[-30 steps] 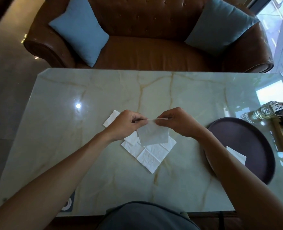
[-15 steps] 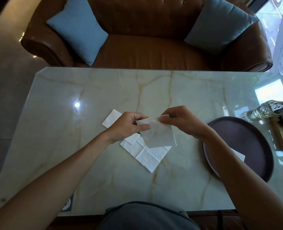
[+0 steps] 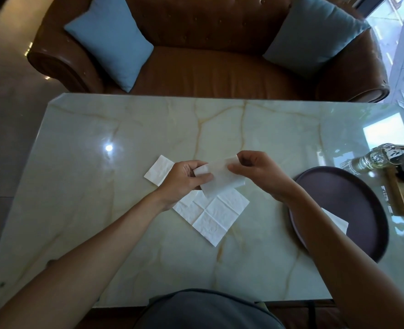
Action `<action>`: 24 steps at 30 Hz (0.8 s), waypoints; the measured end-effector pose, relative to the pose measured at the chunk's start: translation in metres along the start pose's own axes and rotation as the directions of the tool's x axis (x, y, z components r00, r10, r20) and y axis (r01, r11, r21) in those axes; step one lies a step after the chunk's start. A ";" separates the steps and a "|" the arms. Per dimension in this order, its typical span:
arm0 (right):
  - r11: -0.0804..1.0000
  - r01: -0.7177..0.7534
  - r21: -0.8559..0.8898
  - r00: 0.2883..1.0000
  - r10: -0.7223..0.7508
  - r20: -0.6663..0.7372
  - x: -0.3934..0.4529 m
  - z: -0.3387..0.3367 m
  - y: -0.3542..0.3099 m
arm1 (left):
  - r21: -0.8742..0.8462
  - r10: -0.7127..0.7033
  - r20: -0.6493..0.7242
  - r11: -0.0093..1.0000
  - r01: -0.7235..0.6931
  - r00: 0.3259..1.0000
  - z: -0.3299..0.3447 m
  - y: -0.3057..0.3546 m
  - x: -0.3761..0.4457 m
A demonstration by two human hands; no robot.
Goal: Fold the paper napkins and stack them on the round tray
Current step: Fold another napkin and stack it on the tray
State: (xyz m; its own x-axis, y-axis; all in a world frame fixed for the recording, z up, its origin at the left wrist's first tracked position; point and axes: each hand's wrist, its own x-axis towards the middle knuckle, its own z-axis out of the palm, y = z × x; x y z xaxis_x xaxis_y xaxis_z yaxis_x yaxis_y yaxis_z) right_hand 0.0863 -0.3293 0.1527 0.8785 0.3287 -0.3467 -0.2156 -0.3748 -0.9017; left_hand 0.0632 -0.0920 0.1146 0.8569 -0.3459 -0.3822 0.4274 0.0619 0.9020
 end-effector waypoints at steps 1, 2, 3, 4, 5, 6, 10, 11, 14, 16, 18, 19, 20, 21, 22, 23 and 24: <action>1.000 -0.002 0.003 1.000 0.002 0.001 0.001 -0.001 0.000 | -0.009 -0.007 0.004 1.000 0.007 1.000 0.001 0.000 -0.001; 1.000 -0.001 0.008 1.000 0.001 0.000 0.001 -0.001 0.000 | -0.011 -0.011 0.004 1.000 0.011 1.000 0.001 0.000 -0.001; 1.000 0.002 0.011 1.000 -0.002 0.002 0.002 -0.001 0.000 | -0.006 -0.013 0.001 1.000 0.013 1.000 0.002 0.000 -0.001; 1.000 0.005 0.011 1.000 -0.005 0.004 0.002 0.000 0.000 | 0.002 -0.012 -0.005 1.000 0.012 1.000 0.002 0.000 -0.001; 1.000 0.009 0.006 1.000 -0.009 0.007 0.003 0.001 -0.001 | 0.012 -0.010 -0.013 1.000 0.010 1.000 0.002 0.001 -0.001; 1.000 0.015 -0.004 1.000 -0.015 0.006 0.003 0.002 -0.001 | 0.028 -0.008 -0.021 1.000 0.008 1.000 0.003 0.002 -0.001; 0.999 0.023 -0.033 0.999 -0.024 -0.037 0.007 0.003 -0.001 | 0.116 0.004 -0.028 0.993 -0.001 1.000 0.004 0.007 0.000; 0.999 0.029 -0.044 0.998 -0.031 -0.046 0.008 0.003 -0.001 | 0.128 0.008 -0.027 0.992 -0.005 1.000 0.004 0.008 0.000; 0.997 0.029 -0.072 0.998 -0.032 -0.047 0.011 0.002 0.000 | 0.136 0.019 -0.031 0.991 -0.015 0.999 0.005 0.014 -0.002; 0.997 0.020 -0.074 0.999 -0.023 -0.037 0.011 0.002 -0.001 | 0.150 0.024 -0.030 0.988 -0.019 0.999 0.005 0.016 -0.002; 0.995 0.019 -0.101 1.000 -0.021 -0.023 0.011 0.004 -0.003 | 0.177 0.039 -0.027 0.984 -0.034 0.999 0.005 0.017 -0.002; 0.993 0.024 -0.120 0.999 -0.027 -0.020 0.012 0.005 -0.003 | 0.191 0.048 -0.028 0.981 -0.042 0.998 0.005 0.017 -0.002; 0.990 0.031 -0.140 0.999 -0.034 -0.021 0.012 0.005 -0.003 | 0.202 0.054 -0.031 0.978 -0.047 0.998 0.005 0.017 -0.002; 0.987 0.038 -0.157 0.999 -0.041 -0.021 0.013 0.006 -0.003 | 0.206 0.056 -0.034 0.977 -0.048 0.998 0.005 0.017 -0.003; 0.986 0.042 -0.164 0.999 -0.046 -0.020 0.012 0.005 -0.003 | 0.204 0.054 -0.034 0.978 -0.046 0.998 0.004 0.017 -0.003; 0.986 0.042 -0.159 0.999 -0.045 -0.013 0.012 0.004 -0.002 | 0.194 0.048 -0.030 0.980 -0.041 0.998 0.003 0.017 -0.004; 0.988 0.039 -0.150 0.999 -0.040 0.002 0.011 0.003 -0.001 | 0.181 0.038 -0.020 0.983 -0.034 0.999 0.002 0.017 -0.004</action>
State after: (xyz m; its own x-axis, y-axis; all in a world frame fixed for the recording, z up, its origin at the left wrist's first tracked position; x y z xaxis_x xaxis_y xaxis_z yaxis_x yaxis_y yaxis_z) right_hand 0.0945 -0.3226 0.1489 0.8856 0.3447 -0.3112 -0.1145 -0.4874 -0.8657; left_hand 0.0660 -0.0914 0.1318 0.8778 -0.3250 -0.3518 0.3392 -0.0966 0.9357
